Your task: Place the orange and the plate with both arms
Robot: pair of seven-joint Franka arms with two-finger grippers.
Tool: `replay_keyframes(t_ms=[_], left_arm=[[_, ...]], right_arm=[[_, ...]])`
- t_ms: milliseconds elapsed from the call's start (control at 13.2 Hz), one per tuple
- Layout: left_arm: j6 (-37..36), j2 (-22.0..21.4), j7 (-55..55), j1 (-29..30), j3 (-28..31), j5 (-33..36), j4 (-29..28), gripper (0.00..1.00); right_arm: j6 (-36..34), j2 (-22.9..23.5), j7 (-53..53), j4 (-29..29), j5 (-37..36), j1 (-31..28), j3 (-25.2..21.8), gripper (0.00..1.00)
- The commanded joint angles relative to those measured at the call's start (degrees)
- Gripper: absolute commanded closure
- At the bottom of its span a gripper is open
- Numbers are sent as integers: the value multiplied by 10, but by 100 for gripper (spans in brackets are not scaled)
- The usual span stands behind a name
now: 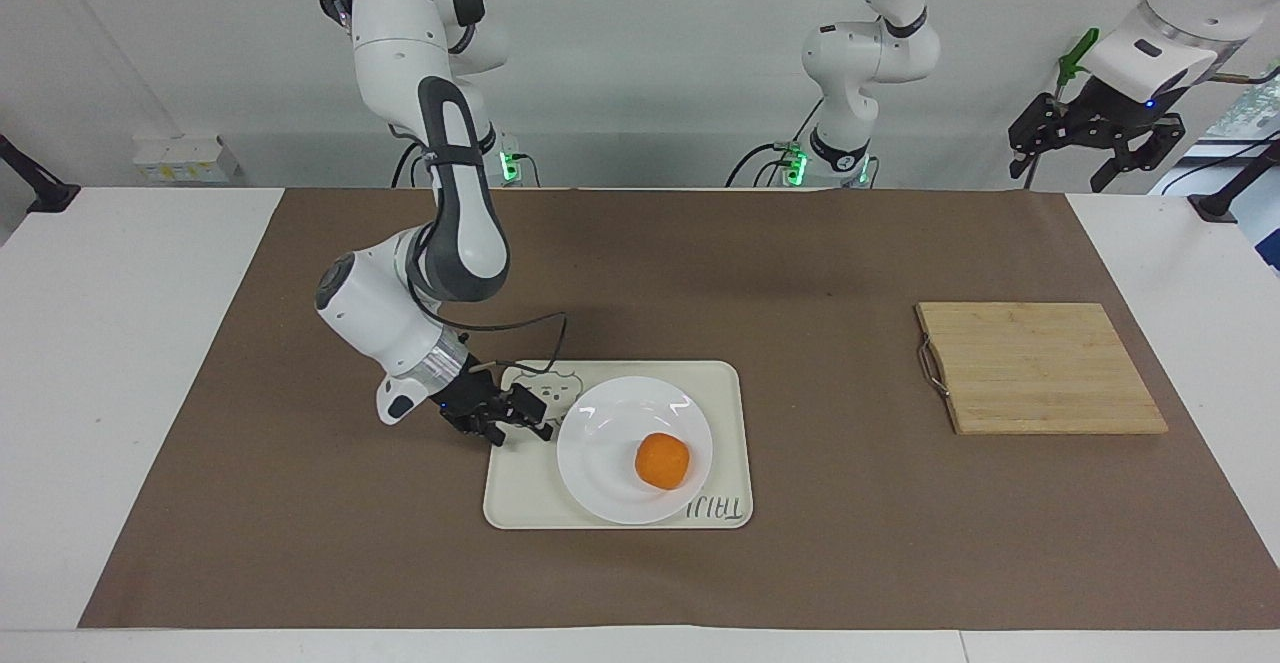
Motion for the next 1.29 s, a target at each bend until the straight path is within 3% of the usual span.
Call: replay_keyframes(t_ms=[0, 152, 532, 912, 1216], left_arm=[[-1, -14, -6, 5, -5, 10, -15, 0], [-1, -14, -6, 4, -5, 10, -15, 0], [-1, -14, -6, 5, -5, 10, -15, 0], [-1, -14, -6, 4, -5, 10, -15, 0], [-1, -14, -6, 5, -5, 10, -15, 0]], right_arm=[[4, -29, 64, 3, -131, -7, -19, 0], [-12, -58, 73, 1, -206, -14, -30, 0], [-191, -145, 74, 4, -341, -14, -56, 0], [-357, -236, 123, 7, -362, -14, -69, 0], [-435, -283, 198, 26, -362, -13, -66, 0]])
